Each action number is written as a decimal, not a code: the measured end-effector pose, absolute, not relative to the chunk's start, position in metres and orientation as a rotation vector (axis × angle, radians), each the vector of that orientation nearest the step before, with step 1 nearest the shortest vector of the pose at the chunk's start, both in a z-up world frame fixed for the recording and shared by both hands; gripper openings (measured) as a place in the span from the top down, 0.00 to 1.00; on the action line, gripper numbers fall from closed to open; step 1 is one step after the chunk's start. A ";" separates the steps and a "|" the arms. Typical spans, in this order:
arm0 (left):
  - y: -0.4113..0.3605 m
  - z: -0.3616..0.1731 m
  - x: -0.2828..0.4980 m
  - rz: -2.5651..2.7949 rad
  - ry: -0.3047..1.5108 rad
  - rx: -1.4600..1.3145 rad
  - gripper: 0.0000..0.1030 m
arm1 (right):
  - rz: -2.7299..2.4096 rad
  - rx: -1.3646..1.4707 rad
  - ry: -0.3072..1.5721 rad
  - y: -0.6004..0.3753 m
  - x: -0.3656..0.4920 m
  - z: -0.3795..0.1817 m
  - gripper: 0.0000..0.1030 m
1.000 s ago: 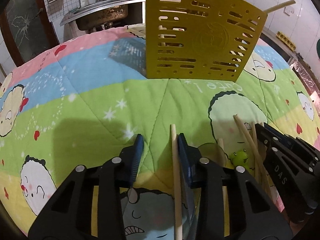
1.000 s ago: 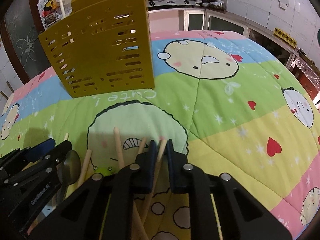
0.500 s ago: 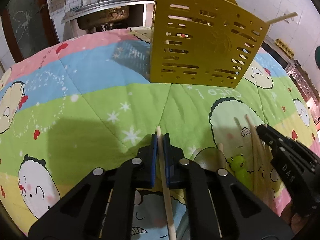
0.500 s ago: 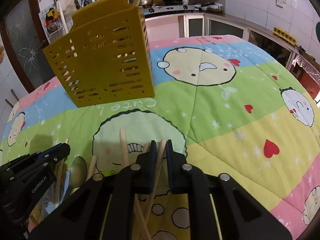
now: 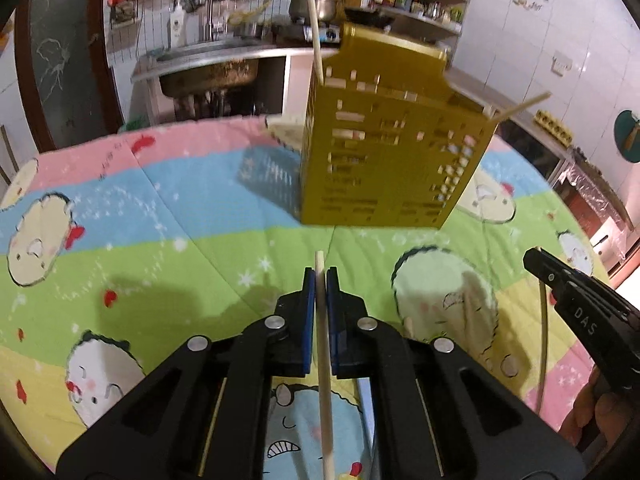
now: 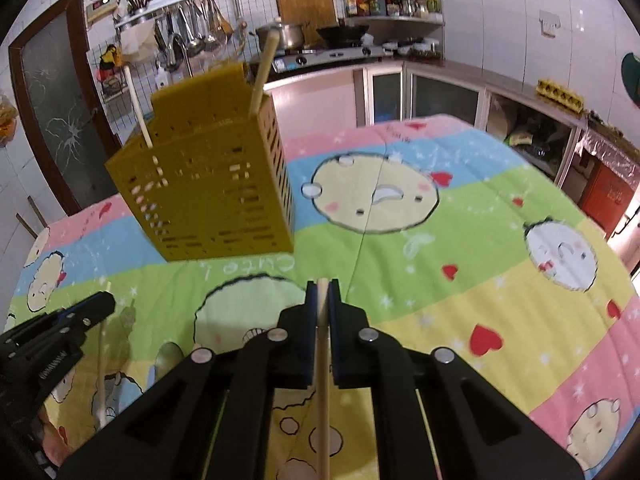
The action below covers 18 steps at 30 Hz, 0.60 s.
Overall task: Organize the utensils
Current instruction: 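Lift both chopsticks and carry them above the yellow holder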
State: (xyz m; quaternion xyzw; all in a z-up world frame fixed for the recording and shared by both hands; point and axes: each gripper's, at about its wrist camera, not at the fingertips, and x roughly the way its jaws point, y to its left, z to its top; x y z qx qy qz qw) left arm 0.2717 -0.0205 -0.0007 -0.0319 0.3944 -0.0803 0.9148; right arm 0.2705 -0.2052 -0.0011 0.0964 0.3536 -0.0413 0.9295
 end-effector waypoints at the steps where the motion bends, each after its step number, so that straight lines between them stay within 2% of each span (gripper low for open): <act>1: -0.020 0.003 0.270 -0.166 0.799 -0.066 0.96 | -0.082 0.201 0.717 -0.207 0.270 0.002 0.94; 18: -0.002 0.059 0.237 -0.117 0.526 -0.065 0.96 | -0.002 0.215 0.431 -0.210 0.242 0.057 0.94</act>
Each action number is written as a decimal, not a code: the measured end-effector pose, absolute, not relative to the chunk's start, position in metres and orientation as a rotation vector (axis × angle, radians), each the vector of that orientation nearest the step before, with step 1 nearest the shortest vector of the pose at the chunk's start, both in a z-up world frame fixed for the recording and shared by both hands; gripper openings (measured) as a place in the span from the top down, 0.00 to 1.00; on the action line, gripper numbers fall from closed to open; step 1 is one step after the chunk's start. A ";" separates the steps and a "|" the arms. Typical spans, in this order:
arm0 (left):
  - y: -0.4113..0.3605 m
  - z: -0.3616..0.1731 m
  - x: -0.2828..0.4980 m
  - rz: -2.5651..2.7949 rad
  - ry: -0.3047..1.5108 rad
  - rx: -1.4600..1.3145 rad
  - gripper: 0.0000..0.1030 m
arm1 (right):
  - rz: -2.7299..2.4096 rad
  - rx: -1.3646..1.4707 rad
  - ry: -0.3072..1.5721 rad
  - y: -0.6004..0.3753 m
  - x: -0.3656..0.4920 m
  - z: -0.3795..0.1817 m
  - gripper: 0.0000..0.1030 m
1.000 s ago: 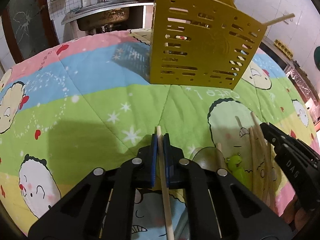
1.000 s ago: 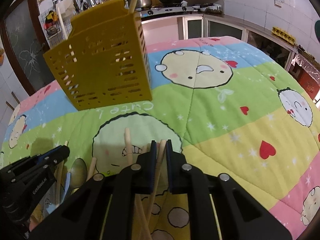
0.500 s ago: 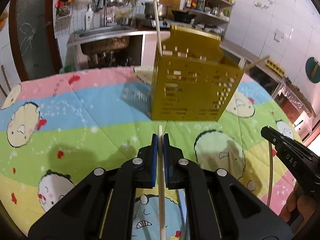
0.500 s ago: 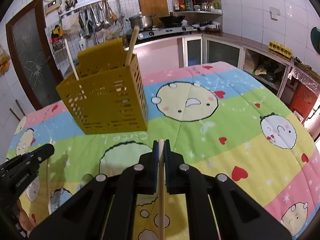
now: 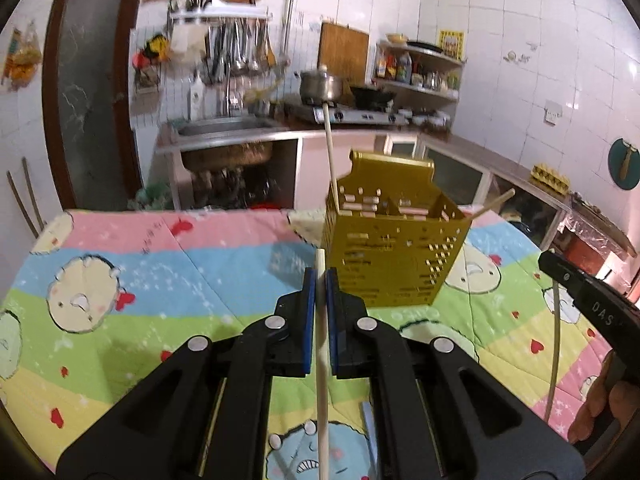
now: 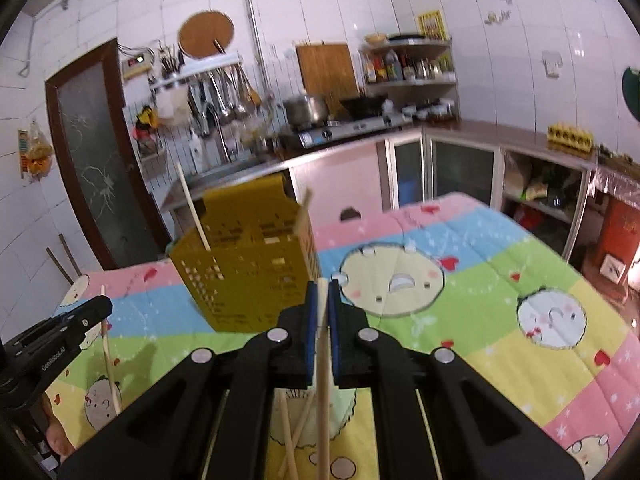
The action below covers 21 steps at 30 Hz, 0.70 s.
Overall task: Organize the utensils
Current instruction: 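Lift both chopsticks and carry them above the yellow holder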
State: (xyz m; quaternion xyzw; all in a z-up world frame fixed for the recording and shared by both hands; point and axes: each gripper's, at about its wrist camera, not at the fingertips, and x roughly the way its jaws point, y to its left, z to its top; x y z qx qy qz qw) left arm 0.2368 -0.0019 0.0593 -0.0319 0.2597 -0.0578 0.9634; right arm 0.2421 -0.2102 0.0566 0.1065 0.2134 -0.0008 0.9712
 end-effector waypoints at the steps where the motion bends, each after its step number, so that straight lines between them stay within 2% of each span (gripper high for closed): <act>1: -0.002 0.061 0.235 -0.115 0.513 -0.064 0.96 | 0.000 0.212 0.417 -0.209 0.240 0.058 0.94; 13: -0.002 0.077 0.223 -0.097 0.412 -0.037 0.96 | 0.049 0.206 0.234 -0.209 0.223 0.074 0.94; 21: -0.002 0.086 0.226 -0.101 0.392 -0.040 0.96 | 0.065 0.197 0.205 -0.207 0.228 0.073 0.94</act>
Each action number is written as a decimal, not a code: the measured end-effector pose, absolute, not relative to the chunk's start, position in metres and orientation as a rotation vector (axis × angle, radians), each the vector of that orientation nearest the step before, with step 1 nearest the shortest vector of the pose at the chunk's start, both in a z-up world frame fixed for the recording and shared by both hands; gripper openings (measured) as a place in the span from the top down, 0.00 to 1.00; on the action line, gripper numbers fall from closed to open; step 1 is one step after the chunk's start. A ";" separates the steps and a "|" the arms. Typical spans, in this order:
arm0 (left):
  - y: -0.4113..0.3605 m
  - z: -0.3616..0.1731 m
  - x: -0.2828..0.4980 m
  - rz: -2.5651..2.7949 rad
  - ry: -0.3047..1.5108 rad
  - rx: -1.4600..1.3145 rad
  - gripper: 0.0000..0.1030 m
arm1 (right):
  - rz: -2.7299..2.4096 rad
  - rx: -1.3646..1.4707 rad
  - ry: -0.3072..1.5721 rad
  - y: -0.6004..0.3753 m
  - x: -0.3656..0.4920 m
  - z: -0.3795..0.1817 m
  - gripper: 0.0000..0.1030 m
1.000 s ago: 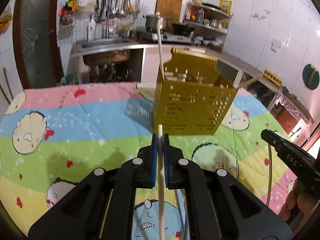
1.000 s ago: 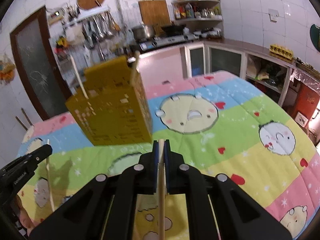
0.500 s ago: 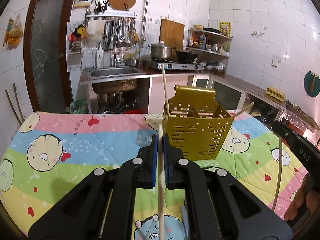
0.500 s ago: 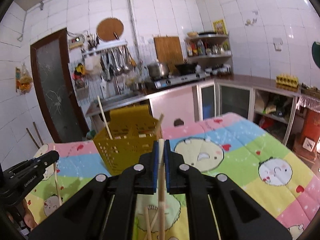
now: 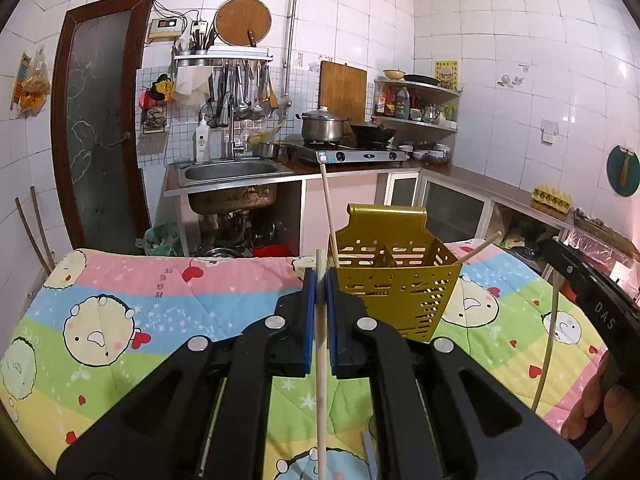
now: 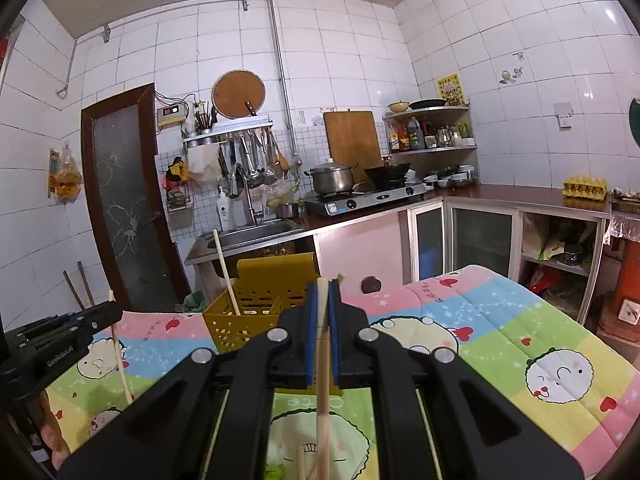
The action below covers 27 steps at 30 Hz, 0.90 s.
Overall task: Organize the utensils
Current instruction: 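Lift both chopsticks and carry them above the yellow holder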
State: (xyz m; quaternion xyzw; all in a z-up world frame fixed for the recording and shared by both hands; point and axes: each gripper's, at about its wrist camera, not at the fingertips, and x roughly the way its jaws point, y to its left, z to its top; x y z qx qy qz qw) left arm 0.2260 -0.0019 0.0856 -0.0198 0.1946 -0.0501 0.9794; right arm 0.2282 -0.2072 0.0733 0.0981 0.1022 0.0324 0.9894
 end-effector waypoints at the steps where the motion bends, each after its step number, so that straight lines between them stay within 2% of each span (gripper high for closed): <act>1: -0.003 0.086 0.227 -0.102 0.392 -0.041 0.96 | 0.067 0.200 0.208 -0.208 0.229 0.073 0.94; 17: -0.007 0.106 0.249 -0.121 0.378 -0.046 0.96 | 0.077 0.184 0.210 -0.214 0.250 0.087 0.94; 27: -0.013 0.157 0.267 -0.149 0.301 -0.045 0.96 | 0.098 0.126 0.116 -0.196 0.263 0.151 0.94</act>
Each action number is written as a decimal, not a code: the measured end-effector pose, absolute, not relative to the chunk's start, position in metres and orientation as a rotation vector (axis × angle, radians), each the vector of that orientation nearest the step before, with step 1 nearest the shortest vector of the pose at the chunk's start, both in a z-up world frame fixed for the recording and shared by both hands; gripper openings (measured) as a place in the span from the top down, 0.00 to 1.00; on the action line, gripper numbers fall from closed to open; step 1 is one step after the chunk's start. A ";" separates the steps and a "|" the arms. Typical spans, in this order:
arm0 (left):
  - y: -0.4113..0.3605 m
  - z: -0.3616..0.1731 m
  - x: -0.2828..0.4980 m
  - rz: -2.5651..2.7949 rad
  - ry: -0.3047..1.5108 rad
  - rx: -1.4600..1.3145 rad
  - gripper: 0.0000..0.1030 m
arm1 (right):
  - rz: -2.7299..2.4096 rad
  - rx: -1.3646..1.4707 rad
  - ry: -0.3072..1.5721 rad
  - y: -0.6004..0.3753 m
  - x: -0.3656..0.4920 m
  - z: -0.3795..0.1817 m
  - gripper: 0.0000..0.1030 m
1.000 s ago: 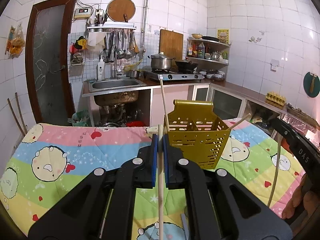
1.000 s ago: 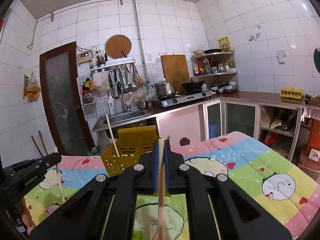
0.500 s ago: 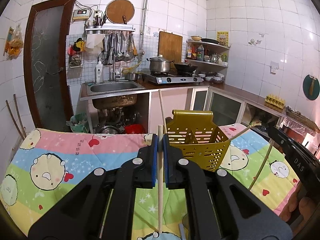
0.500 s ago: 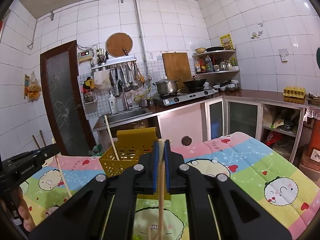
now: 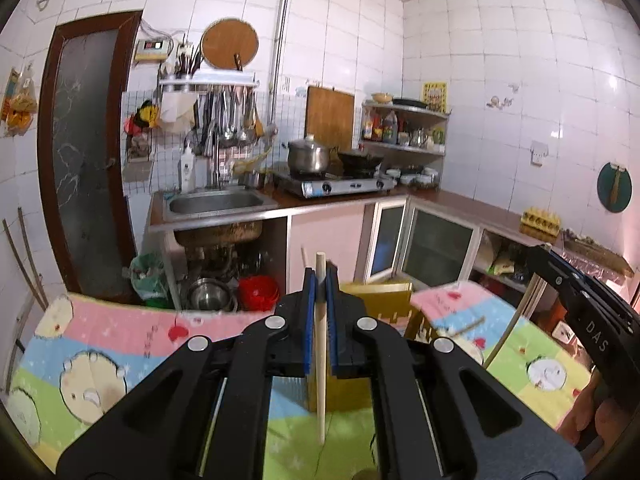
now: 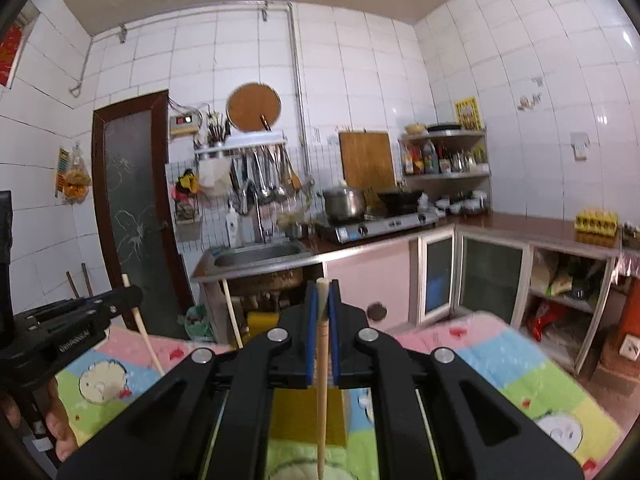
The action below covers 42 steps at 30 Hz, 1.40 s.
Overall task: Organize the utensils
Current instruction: 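Lift both chopsticks and carry them above the yellow holder, then open both tools to drop the chopsticks into the yellow holder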
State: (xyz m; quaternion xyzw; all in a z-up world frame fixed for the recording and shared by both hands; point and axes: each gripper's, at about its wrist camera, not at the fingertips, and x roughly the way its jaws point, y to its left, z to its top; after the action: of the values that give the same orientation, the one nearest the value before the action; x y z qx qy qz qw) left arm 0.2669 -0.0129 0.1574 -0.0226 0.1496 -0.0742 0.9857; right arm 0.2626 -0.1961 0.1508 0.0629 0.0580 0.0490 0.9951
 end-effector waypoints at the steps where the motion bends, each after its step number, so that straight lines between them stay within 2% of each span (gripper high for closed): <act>1: -0.014 0.164 0.269 -0.152 0.292 -0.045 0.96 | 0.099 0.125 0.106 -0.194 0.265 0.158 0.94; 7: -0.024 0.217 0.276 -0.153 0.181 -0.027 0.96 | 0.081 0.105 0.019 -0.187 0.286 0.210 0.94; 12: -0.032 0.238 0.305 -0.142 0.130 -0.043 0.96 | 0.056 0.115 0.016 -0.184 0.319 0.215 0.95; 16: -0.035 0.216 0.336 -0.125 0.155 -0.045 0.96 | 0.029 0.114 0.031 -0.183 0.344 0.193 0.95; 24: -0.029 0.128 0.382 -0.126 0.339 -0.078 0.96 | 0.014 0.108 0.169 -0.184 0.373 0.136 0.94; 29: -0.020 0.115 0.380 -0.110 0.403 -0.074 0.94 | 0.006 0.106 0.280 -0.188 0.380 0.119 0.94; 31: -0.018 0.122 0.373 -0.103 0.411 -0.065 0.84 | -0.010 0.116 0.293 -0.194 0.375 0.122 0.93; 32: -0.015 0.128 0.367 -0.092 0.413 -0.057 0.66 | -0.017 0.127 0.300 -0.198 0.370 0.126 0.93; 33: -0.012 0.134 0.360 -0.084 0.411 -0.053 0.47 | -0.022 0.140 0.307 -0.203 0.365 0.131 0.83; 34: -0.007 0.141 0.353 -0.074 0.404 -0.052 0.41 | -0.026 0.150 0.310 -0.205 0.360 0.135 0.60; 35: -0.005 0.146 0.347 -0.067 0.398 -0.054 0.36 | -0.031 0.162 0.308 -0.209 0.353 0.141 0.50; 36: -0.002 0.151 0.341 -0.063 0.399 -0.057 0.32 | -0.036 0.162 0.308 -0.210 0.347 0.144 0.44; 37: 0.002 0.155 0.336 -0.063 0.406 -0.059 0.28 | -0.042 0.151 0.317 -0.213 0.337 0.148 0.44; 38: 0.007 0.157 0.329 -0.072 0.425 -0.066 0.18 | -0.045 0.146 0.329 -0.214 0.330 0.148 0.44; 42: 0.019 0.152 0.305 -0.067 0.451 -0.064 0.05 | -0.041 0.142 0.405 -0.221 0.302 0.137 0.41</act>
State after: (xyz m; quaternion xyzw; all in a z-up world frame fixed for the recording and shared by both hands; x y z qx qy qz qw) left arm 0.3054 0.0192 0.1523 -0.0316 0.2236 -0.0331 0.9736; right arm 0.3024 -0.2209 0.1368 0.0706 0.2008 -0.0202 0.9769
